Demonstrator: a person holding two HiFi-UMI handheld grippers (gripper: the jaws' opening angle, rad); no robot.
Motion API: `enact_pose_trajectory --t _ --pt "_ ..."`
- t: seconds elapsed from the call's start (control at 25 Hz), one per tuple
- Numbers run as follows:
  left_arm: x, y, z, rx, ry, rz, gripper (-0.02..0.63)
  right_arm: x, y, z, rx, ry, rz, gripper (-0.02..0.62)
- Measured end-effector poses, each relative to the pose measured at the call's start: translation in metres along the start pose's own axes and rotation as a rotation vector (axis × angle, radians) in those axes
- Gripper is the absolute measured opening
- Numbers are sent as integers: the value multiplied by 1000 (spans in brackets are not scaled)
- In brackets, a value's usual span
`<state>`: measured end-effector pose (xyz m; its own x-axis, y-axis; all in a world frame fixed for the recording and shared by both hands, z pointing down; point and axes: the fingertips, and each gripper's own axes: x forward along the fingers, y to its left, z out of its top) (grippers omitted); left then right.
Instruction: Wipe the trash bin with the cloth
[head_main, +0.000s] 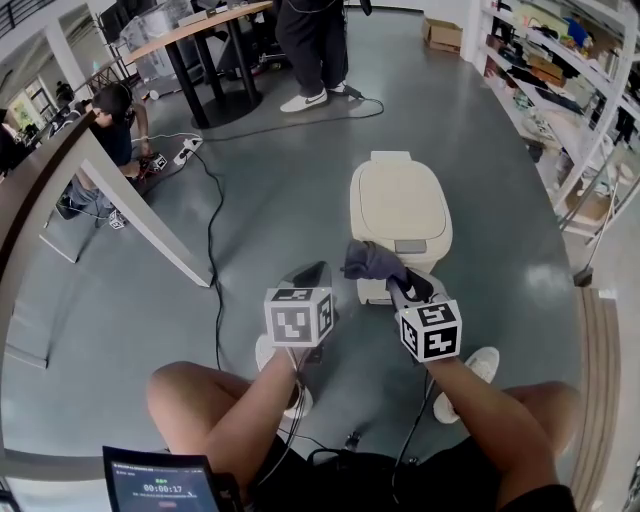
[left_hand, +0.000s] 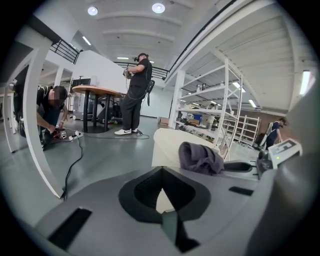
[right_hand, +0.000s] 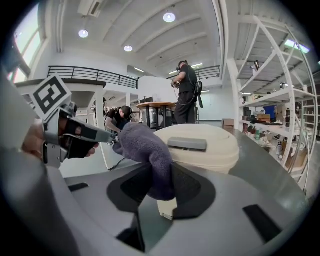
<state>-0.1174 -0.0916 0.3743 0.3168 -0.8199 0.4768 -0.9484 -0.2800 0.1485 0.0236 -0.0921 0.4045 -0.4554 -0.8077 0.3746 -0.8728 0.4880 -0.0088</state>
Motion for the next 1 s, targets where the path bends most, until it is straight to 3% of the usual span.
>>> enact_pose_trajectory --t 0.4,1.0 --pt "22 -27 -4 2 20 -65 -2 -22 -75 -28 80 27 -120 114" --pt "66 -32 -2 -10 48 -83 -2 -9 -105 -30 61 51 -123 115"
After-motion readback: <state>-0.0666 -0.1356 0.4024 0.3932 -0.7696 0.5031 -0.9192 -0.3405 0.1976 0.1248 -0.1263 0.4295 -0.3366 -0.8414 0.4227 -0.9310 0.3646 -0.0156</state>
